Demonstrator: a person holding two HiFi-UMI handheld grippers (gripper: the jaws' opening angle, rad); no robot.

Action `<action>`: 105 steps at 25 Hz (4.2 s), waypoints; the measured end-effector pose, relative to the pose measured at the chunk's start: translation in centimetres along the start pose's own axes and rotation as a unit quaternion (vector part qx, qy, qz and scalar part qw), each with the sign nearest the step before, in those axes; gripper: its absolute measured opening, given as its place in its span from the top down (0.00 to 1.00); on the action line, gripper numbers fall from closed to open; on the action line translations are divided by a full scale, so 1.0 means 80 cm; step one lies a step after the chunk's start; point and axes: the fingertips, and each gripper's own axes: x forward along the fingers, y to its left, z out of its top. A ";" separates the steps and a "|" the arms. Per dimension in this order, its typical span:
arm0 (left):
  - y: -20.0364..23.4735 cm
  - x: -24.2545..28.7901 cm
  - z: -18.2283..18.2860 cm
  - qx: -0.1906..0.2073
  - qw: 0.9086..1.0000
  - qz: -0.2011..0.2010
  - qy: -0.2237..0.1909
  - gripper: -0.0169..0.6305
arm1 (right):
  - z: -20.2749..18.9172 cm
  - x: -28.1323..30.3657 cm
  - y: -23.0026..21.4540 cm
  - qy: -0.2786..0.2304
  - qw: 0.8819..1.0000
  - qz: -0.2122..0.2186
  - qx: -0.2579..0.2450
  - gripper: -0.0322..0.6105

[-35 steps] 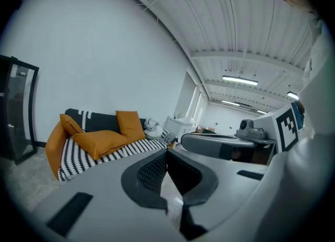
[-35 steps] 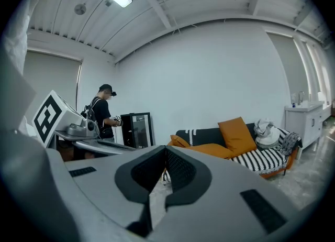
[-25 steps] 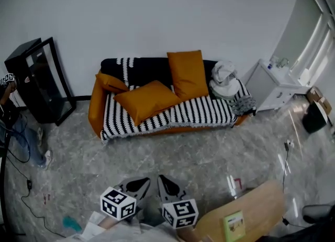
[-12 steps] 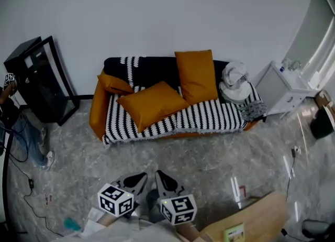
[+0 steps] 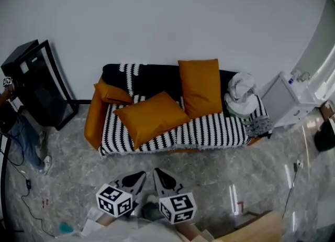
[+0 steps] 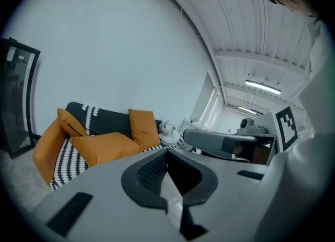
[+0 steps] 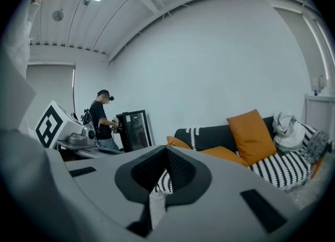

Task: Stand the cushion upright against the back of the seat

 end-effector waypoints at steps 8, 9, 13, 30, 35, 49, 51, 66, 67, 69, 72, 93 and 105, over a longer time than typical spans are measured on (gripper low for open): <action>0.037 0.062 0.036 -0.010 1.000 0.024 -0.016 0.96 | 0.023 0.060 -0.058 0.012 0.999 0.028 -0.020 0.93; 0.039 0.068 0.039 -0.010 0.999 0.026 -0.017 0.96 | 0.024 0.064 -0.062 0.013 0.999 0.031 -0.021 0.93; 0.048 0.081 0.045 -0.014 0.999 0.034 -0.016 0.96 | 0.026 0.074 -0.074 0.014 0.999 0.035 -0.021 0.93; 0.085 0.103 0.059 -0.034 0.999 0.031 0.002 0.96 | 0.025 0.115 -0.093 0.031 0.999 0.030 0.005 0.93; 0.111 0.120 0.080 -0.031 0.999 0.031 0.005 0.96 | 0.034 0.139 -0.097 0.037 0.999 0.030 0.001 0.93; 0.196 0.153 0.125 -0.034 0.999 0.032 0.007 0.96 | 0.067 0.236 -0.103 0.029 0.999 0.034 -0.013 0.93; 0.207 0.155 0.130 -0.032 0.999 0.030 0.008 0.96 | 0.073 0.248 -0.102 0.031 0.999 0.031 -0.018 0.93; 0.264 0.172 0.141 -0.015 0.999 0.012 0.037 0.96 | 0.078 0.304 -0.111 0.034 0.999 -0.021 -0.014 0.93; 0.266 0.171 0.139 -0.016 0.999 0.012 0.039 0.96 | 0.076 0.305 -0.111 0.037 0.999 -0.023 -0.012 0.93; 0.267 0.169 0.137 -0.018 0.999 0.010 0.040 0.96 | 0.073 0.306 -0.112 0.039 0.999 -0.025 -0.008 0.93; 0.266 0.170 0.133 -0.016 0.999 0.009 0.046 0.96 | 0.069 0.305 -0.118 0.040 0.999 -0.025 -0.005 0.93; 0.224 0.188 0.147 -0.019 1.000 0.015 0.020 0.96 | 0.079 0.272 -0.160 0.031 0.999 -0.016 -0.003 0.93; 0.218 0.192 0.134 -0.042 0.999 0.019 0.022 0.96 | 0.082 0.270 -0.160 0.031 0.999 -0.004 -0.014 0.93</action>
